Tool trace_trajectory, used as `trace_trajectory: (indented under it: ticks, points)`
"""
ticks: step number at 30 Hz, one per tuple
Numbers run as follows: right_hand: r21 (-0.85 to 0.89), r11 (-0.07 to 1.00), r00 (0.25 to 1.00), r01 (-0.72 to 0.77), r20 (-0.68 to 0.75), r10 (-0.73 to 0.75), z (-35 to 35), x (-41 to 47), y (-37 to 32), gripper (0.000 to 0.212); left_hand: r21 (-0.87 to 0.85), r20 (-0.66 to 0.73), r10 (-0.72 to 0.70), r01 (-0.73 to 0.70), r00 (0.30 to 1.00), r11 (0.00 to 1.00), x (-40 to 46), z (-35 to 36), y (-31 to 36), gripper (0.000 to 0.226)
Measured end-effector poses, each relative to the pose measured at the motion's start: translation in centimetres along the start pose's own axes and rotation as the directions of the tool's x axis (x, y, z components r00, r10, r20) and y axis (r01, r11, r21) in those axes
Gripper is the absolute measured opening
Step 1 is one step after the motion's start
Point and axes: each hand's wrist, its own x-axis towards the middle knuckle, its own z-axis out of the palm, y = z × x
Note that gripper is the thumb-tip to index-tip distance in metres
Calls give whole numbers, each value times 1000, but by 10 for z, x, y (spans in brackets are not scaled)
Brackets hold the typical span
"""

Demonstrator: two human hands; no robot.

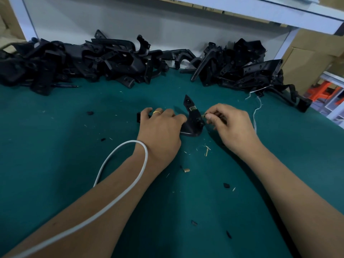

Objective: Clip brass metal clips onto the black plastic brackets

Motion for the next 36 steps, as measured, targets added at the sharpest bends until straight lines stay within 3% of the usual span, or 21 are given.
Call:
trace_trajectory:
  ticks: [6, 14, 21, 28, 36]
  points:
    - [138, 985, 993, -108, 71, 99, -2, -2, 4, 10, -6, -5, 6, -6, 1000, 1000, 0, 0, 0, 34]
    - [-64, 996, 997, 55, 53, -51, -7, 0, -4, 4, 13, -7, 9, -9, 1000, 1000, 0, 0, 0, 34]
    - [36, 994, 994, -99, 43, 98, 1, -2, -6, 8, -3, 3, 3, -3, 1000, 1000, 0, -1, 0, 35]
    - [-115, 993, 999, 26, 33, -23, -2, 0, -9, 4, -32, -19, -1, 0, 1000, 999, 1, 2, -2, 34]
    - [-171, 983, 997, 62, 51, -54, -1, 2, -6, 3, -35, -17, 2, -2, 1000, 999, 1, 1, -2, 32]
